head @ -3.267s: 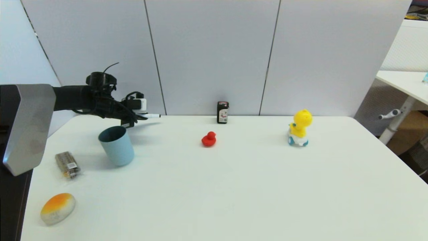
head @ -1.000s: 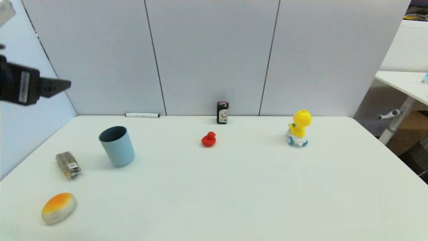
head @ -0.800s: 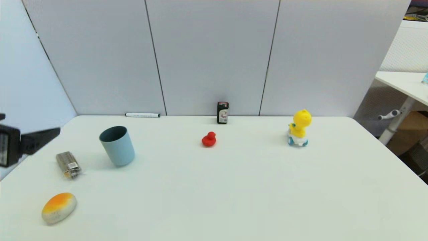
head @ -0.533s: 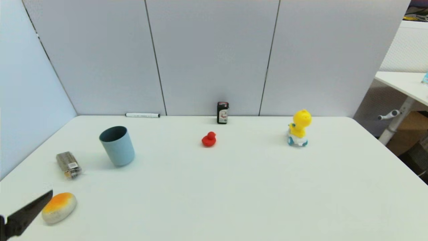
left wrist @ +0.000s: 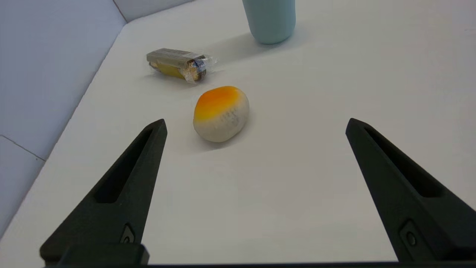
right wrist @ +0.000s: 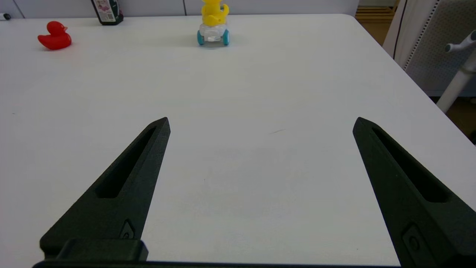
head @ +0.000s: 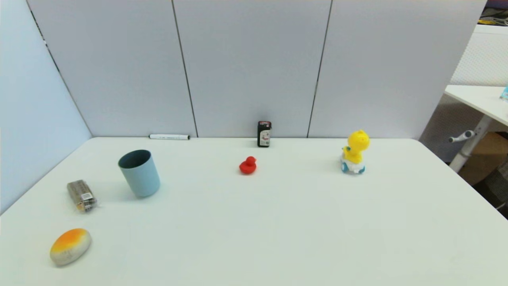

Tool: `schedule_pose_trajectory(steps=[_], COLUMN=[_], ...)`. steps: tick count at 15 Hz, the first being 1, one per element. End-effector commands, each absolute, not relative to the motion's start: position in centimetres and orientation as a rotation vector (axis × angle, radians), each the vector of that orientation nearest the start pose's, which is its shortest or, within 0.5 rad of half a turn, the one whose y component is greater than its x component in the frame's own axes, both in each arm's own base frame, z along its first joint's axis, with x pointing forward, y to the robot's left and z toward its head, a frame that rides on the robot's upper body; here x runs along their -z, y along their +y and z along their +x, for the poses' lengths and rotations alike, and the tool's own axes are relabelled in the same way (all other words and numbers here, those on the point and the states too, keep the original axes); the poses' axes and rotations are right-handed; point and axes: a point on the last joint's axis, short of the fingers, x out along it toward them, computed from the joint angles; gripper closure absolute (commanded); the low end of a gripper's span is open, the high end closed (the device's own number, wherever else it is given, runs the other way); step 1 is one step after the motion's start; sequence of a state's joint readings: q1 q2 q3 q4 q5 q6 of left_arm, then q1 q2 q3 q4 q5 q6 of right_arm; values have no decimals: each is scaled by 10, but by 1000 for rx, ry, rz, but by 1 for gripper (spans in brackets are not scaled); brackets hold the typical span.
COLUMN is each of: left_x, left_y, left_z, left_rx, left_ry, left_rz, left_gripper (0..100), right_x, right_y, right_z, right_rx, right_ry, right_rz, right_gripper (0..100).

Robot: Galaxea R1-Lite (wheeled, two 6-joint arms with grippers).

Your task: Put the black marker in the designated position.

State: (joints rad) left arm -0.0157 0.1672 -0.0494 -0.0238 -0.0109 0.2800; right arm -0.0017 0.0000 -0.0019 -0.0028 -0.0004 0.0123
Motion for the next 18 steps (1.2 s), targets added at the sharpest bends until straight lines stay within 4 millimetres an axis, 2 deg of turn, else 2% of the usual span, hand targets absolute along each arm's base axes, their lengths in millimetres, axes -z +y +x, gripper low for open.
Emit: schedule_pose_trajectory(steps=[1,6,18], left_x=[-78,-75,-75], left_y=[-1,0,0], left_z=[-23,-23,-23], left_rx=[65,8,6], left_ry=[-33,3,3], left_rz=[202,12,11], left_gripper=[0,0,0], right_x=[-76,-76,-77], right_y=[0,0,0], right_z=[-23,-23,-23], right_rx=[2,2,2], right_ry=[-2,-5,-6], right_rz=[12,12,11], right_gripper=[0,0,0])
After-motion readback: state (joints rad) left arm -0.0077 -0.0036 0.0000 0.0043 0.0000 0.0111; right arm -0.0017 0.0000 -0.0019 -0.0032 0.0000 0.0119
